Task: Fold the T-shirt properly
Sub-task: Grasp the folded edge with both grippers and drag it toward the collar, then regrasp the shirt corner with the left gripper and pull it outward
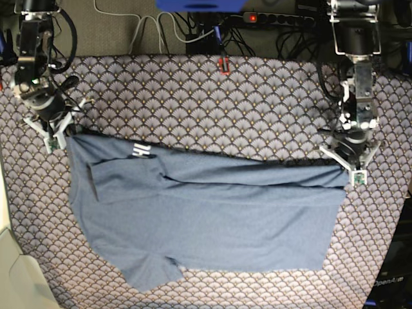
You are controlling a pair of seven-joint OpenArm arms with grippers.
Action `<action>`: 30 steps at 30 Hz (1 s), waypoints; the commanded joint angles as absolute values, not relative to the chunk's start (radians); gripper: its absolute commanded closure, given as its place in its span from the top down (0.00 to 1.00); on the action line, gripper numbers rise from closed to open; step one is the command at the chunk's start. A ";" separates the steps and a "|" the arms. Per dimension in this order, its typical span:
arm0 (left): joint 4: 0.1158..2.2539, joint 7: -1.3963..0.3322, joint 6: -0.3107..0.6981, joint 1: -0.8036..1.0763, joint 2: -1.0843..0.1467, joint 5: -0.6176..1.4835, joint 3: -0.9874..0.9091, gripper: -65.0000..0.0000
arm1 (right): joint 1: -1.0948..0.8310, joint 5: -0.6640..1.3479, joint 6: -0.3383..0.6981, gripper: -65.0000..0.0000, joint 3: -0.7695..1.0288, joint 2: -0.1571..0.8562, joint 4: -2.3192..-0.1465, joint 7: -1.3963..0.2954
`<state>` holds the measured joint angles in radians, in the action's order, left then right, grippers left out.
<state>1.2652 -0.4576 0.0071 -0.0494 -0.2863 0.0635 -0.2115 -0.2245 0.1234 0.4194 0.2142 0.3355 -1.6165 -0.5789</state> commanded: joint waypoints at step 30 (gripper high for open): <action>1.546 -0.492 -0.002 0.280 -0.372 0.056 -0.242 0.03 | -0.541 0.130 0.559 0.00 0.357 0.335 -1.673 -0.355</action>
